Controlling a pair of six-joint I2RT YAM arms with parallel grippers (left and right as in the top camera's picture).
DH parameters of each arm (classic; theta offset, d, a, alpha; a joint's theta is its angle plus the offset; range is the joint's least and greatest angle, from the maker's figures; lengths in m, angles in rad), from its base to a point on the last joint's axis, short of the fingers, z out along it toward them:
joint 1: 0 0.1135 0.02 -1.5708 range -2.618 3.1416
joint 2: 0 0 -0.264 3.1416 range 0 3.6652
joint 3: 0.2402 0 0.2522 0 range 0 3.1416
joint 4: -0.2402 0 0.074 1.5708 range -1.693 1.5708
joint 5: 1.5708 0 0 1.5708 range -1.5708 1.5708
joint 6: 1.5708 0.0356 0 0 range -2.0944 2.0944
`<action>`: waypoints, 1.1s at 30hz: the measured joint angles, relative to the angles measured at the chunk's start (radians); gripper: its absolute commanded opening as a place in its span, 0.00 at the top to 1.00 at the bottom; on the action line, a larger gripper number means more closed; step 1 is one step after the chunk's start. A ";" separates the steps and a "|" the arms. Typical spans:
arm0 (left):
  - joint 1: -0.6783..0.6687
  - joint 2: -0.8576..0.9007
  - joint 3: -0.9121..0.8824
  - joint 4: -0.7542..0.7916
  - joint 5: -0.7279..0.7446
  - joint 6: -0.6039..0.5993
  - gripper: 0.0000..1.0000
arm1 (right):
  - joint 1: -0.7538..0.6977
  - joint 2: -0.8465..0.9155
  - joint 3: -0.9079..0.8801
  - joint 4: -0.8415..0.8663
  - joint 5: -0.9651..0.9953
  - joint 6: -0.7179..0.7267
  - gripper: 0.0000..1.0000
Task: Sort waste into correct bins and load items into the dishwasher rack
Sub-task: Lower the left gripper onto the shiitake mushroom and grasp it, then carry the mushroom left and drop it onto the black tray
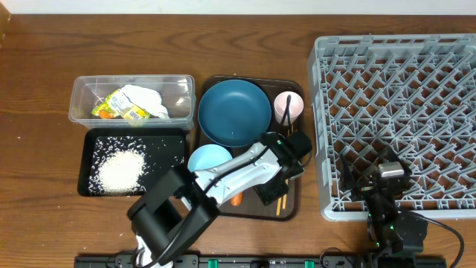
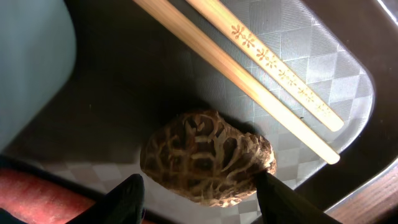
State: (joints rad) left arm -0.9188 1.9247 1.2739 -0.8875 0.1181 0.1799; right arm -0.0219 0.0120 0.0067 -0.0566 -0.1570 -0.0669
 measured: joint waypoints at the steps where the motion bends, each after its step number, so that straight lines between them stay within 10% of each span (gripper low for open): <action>1: 0.000 0.005 0.007 -0.007 0.000 0.000 0.41 | 0.000 0.000 0.000 0.000 0.000 0.000 0.01; 17: 0.001 0.035 0.041 -0.031 0.006 -0.027 0.41 | 0.000 0.000 0.000 0.000 0.000 0.000 0.01; 22: 0.001 0.036 0.041 -0.034 0.015 -0.032 0.75 | 0.000 0.000 0.000 0.000 0.000 0.000 0.01; 33: 0.001 0.039 0.086 -0.097 0.007 -0.022 0.93 | 0.000 0.000 0.000 0.000 0.000 0.000 0.01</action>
State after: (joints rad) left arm -0.9180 1.9636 1.3602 -0.9844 0.1253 0.1577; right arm -0.0219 0.0120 0.0067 -0.0566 -0.1570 -0.0669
